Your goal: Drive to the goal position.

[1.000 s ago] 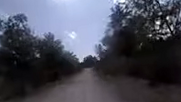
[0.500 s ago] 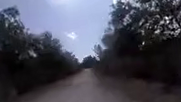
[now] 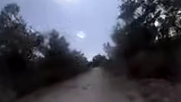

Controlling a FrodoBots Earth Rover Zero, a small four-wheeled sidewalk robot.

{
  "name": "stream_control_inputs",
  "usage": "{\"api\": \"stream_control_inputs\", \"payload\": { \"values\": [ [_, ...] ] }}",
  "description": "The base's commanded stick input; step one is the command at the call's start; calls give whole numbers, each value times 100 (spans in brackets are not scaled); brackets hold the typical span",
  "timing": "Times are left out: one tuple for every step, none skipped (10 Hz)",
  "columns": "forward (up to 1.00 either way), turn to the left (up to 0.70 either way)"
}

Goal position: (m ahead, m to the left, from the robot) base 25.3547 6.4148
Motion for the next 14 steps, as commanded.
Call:
{"api": "stream_control_inputs", "payload": {
  "values": [
    [85, 0],
    [85, 0],
    [85, 0],
    [85, 0],
    [85, 0],
    [85, 0],
    [85, 0],
    [85, 0],
    [85, 0],
    [85, 0],
    [85, 0],
    [85, 0],
    [85, 0],
    [85, 0]
  ]
}}
